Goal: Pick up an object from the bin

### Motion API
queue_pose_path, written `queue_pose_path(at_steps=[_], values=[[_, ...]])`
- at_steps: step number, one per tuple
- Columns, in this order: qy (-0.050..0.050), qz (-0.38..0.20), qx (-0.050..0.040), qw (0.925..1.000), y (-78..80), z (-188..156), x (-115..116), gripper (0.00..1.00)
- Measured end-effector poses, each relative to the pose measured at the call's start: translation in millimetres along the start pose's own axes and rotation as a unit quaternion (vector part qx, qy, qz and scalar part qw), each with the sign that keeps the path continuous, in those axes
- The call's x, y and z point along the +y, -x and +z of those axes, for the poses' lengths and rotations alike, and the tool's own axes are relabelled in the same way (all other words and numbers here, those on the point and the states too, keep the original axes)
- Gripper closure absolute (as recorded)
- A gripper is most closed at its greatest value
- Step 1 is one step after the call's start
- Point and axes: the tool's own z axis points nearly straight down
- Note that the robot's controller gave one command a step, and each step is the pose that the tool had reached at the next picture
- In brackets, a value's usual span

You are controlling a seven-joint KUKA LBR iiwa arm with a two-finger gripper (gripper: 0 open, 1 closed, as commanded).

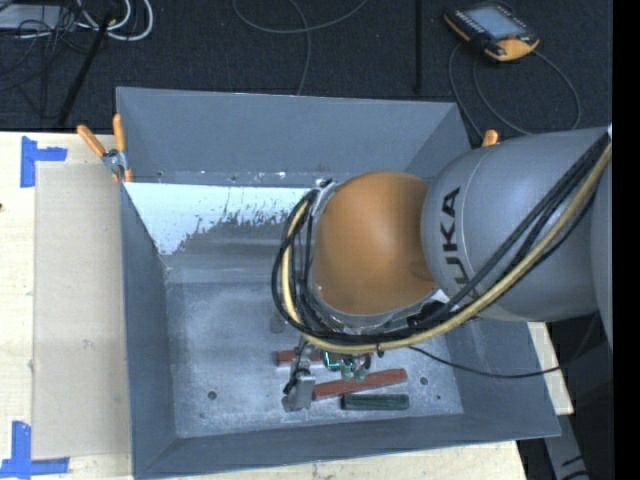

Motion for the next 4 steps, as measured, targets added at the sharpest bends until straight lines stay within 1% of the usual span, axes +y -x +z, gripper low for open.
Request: queue_pose_path(at_steps=[1, 2, 3, 4], values=[[0.001, 0.002, -0.0038, 1.0000, 1.9, -3.9, -0.9, 0.00], [0.002, 0.047, -0.0060, 0.9989, 40.9, 51.4, -43.5, 0.00], [0.000, -0.009, -0.0027, 1.0000, 62.8, 50.1, -61.0, 0.00], [0.001, 0.096, -0.0041, 0.9954, 69.4, 52.9, -83.3, 0.00]])
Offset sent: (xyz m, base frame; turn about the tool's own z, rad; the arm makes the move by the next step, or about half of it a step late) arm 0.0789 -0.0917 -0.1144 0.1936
